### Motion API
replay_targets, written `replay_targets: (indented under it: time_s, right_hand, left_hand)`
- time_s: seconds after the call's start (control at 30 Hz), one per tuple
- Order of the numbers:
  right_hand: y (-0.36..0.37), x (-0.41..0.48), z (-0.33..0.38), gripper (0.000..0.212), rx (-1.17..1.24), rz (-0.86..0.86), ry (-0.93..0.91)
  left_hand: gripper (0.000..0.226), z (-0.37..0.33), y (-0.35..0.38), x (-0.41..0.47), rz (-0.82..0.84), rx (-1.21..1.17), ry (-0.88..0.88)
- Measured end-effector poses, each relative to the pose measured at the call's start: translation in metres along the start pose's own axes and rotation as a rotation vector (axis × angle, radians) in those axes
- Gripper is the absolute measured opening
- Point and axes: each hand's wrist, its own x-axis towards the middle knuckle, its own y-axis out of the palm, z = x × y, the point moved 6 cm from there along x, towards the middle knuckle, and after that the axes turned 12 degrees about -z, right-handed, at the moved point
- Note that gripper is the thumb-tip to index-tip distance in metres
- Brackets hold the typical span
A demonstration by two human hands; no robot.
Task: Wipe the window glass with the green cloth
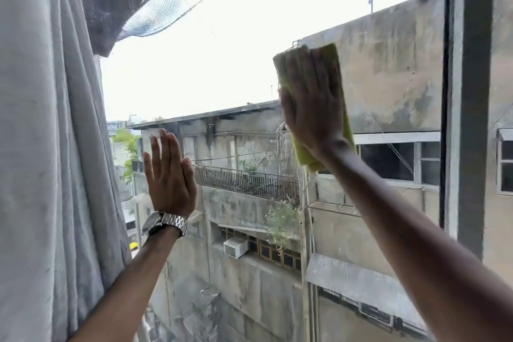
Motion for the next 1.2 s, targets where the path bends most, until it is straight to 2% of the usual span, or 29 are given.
replay_targets:
  time_s: [0.1,0.23,0.37,0.43,0.57,0.7,0.8,1.0,1.13,1.2]
  right_hand:
    - [0.004,-0.104,0.043,0.057,0.041,0.132,-0.188]
    - [-0.015,-0.231,0.043,0.06,0.03,0.332,-0.491]
    - [-0.035,-0.249,-0.008,0.059,-0.001,0.432,-0.717]
    - [-0.034,-0.217,-0.037,0.058,-0.016,0.393,-0.639]
    - [-0.027,-0.104,-0.084,0.06,-0.068,0.142,-0.234]
    - [-0.009,-0.025,-0.069,0.062,-0.176,0.003,0.176]
    - [0.001,-0.013,-0.042,0.063,-0.167,-0.087,0.368]
    - [0.018,-0.019,0.004,0.073,-0.111,-0.069,0.221]
    - [0.029,-0.055,0.074,0.074,0.045,0.093,0.069]
    - [0.025,-0.074,0.089,0.07,0.075,0.201,0.036]
  left_hand:
    - [0.058,-0.027,0.004,0.003,-0.028,-0.058,0.002]
    - [0.058,-0.061,0.015,0.008,0.024,-0.056,0.029]
    - [0.06,-0.048,0.013,-0.009,0.099,0.056,0.045]
    - [0.061,-0.033,0.008,-0.015,0.104,0.081,-0.021]
    - [0.064,-0.028,0.004,-0.021,0.076,0.055,-0.062]
    - [0.061,-0.028,0.006,-0.025,0.028,0.011,-0.009]
    - [0.059,-0.029,0.007,-0.029,0.014,-0.024,0.029]
    - [0.06,-0.029,0.007,-0.03,-0.007,-0.044,0.068]
    - [0.058,-0.035,0.006,-0.03,-0.007,0.042,0.067]
    - [0.054,-0.043,0.002,-0.039,0.044,0.093,-0.044]
